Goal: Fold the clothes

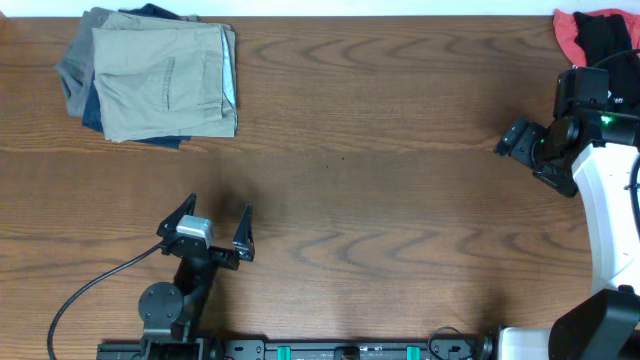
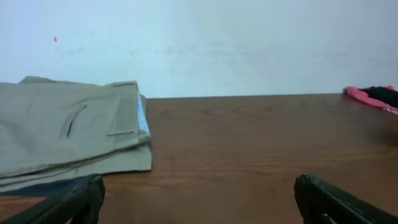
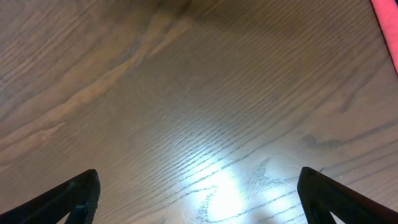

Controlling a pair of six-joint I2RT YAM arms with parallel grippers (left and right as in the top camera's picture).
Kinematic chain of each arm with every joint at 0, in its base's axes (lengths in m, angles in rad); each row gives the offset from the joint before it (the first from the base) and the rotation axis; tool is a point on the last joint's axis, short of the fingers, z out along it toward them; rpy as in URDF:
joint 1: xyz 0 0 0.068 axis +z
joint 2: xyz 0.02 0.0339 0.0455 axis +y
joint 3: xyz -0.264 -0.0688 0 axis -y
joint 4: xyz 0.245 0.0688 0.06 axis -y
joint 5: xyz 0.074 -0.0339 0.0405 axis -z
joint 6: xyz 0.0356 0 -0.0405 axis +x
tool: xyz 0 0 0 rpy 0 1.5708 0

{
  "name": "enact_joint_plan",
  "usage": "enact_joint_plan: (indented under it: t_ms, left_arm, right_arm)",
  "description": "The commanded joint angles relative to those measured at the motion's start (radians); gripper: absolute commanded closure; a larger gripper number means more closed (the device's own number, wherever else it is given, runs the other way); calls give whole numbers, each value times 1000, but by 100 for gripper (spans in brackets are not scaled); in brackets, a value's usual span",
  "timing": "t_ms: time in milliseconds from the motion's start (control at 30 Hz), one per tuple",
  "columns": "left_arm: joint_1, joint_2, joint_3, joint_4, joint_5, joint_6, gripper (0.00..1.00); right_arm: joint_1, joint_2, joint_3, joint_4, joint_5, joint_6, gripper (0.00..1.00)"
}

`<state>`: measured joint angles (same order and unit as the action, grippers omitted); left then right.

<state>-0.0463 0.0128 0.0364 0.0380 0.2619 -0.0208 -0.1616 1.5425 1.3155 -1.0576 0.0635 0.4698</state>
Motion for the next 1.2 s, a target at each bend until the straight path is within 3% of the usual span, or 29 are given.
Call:
enact_joint_plan:
  t_ms: [0,200,367,1167]
  left_arm:
    - [19,-11,-34,20,-31,13,2]
    - [70,-11,-33,-98,-114,13,2]
    - [71,-11,-33,-101,-168,14,2]
    - [71,-9,-32,-101,-169,13,2]
  right_arm:
    - [-2,-11,6,-1,8,-7,1]
    - [-2,-11,6,-1,8,-7,1]
    - [-2,-11,6,-1,8,-7,1]
    - [-2,-11,6,-1,8,-7,1]
